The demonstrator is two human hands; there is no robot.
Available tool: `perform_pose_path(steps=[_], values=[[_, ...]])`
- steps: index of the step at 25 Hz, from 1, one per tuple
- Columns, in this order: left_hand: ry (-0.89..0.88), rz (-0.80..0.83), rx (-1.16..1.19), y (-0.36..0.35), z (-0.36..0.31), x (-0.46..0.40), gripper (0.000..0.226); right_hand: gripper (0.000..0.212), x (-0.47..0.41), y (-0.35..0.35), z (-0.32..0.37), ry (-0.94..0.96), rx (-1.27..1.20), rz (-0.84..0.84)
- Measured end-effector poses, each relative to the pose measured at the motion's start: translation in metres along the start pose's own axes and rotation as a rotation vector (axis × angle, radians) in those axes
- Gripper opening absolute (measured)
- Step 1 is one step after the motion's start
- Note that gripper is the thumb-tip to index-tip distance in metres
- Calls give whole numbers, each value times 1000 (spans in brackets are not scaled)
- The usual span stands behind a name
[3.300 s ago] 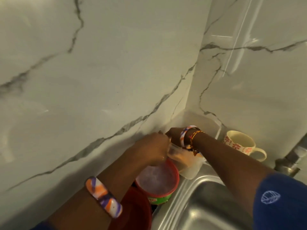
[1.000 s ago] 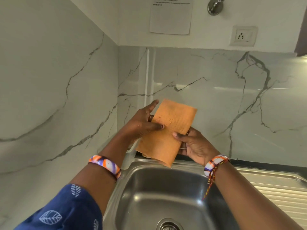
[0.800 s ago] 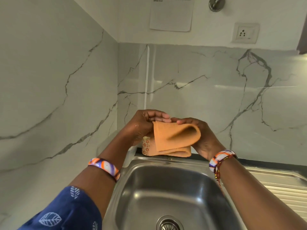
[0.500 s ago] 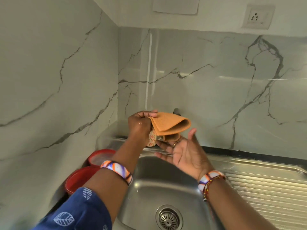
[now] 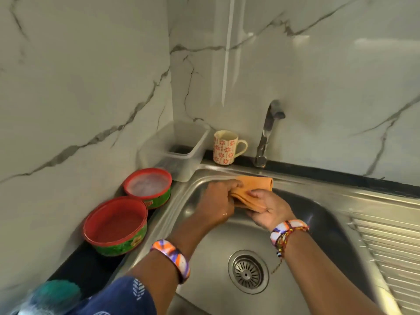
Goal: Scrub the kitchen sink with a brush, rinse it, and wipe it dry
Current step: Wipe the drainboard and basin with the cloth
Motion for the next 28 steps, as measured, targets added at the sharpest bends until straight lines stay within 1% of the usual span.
perform_pose_path(steps=[1, 2, 3, 4, 5, 6, 7, 8, 9, 11, 12, 13, 14, 15, 16, 17, 19, 20, 21, 22, 24, 25, 26, 27, 28], values=[[16, 94, -107, -7, 13, 1, 61, 18, -14, 7, 2, 45, 116, -105], [62, 167, -223, -12, 27, 3, 73, 28, -28, 13, 5, 172, 258, -212], [129, 220, -347, -15, 42, 4, 80, 32, -40, 13, 8, 372, 453, -291], [171, 245, -470, -15, 53, 5, 81, 31, -45, 6, 9, 597, 681, -294], [191, 259, -585, -17, 61, 4, 80, 31, -48, -4, 7, 821, 899, -224], [200, 273, -677, -16, 67, 4, 79, 35, -52, -15, 1, 1020, 1061, -94], [207, 293, -745, -17, 72, 2, 78, 41, -59, -24, -8, 1156, 1186, 55], [219, 305, -793, -18, 76, -1, 77, 45, -71, -32, -16, 1257, 1299, 179], [234, 307, -833, -19, 81, -4, 76, 44, -87, -40, -25, 1353, 1415, 271], [251, 294, -907, -18, 87, -10, 74, 37, -117, -53, -45, 1531, 1676, 408], [250, 280, -933, -17, 90, -12, 73, 33, -133, -58, -54, 1570, 1807, 480], [243, 263, -940, -16, 93, -13, 73, 34, -146, -61, -61, 1547, 1942, 556], [237, 255, -933, -15, 96, -14, 72, 42, -157, -61, -66, 1500, 2047, 619], [225, 253, -927, -13, 98, -15, 72, 50, -165, -61, -68, 1433, 2116, 653], [209, 262, -934, -12, 99, -15, 72, 52, -169, -61, -66, 1382, 2152, 662], [192, 277, -949, -11, 98, -14, 73, 49, -169, -62, -61, 1368, 2170, 656], [180, 319, -997, -10, 96, -12, 77, 33, -166, -58, -45, 1398, 2189, 600], [182, 336, -1020, -10, 95, -12, 80, 29, -164, -49, -33, 1379, 2196, 549], [184, 346, -1032, -11, 96, -13, 83, 32, -161, -36, -20, 1350, 2220, 473], [185, 348, -1033, -12, 96, -13, 83, 40, -158, -18, -7, 1304, 2253, 382], [180, 335, -1010, -11, 96, -12, 73, 52, -141, 12, 14, 1093, 2306, 146], [178, 314, -992, -10, 96, -12, 68, 52, -128, 21, 22, 998, 2334, 50], [172, 293, -980, -10, 96, -12, 66, 47, -112, 22, 29, 863, 2358, -39], [166, 281, -970, -10, 96, -12, 67, 38, -101, 19, 31, 796, 2278, -126], [164, 279, -966, -9, 94, -12, 69, 32, -94, 12, 32, 813, 2121, -209]])
Point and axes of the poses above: each hand's wrist, its own x-axis away from the middle knuckle, its own y-axis out of the back of the hand, z = x × y, the point moved 3 cm from there along -x, towards the middle knuckle, and after that the axes turned 11 degrees about -x, right-handed, at the moved point
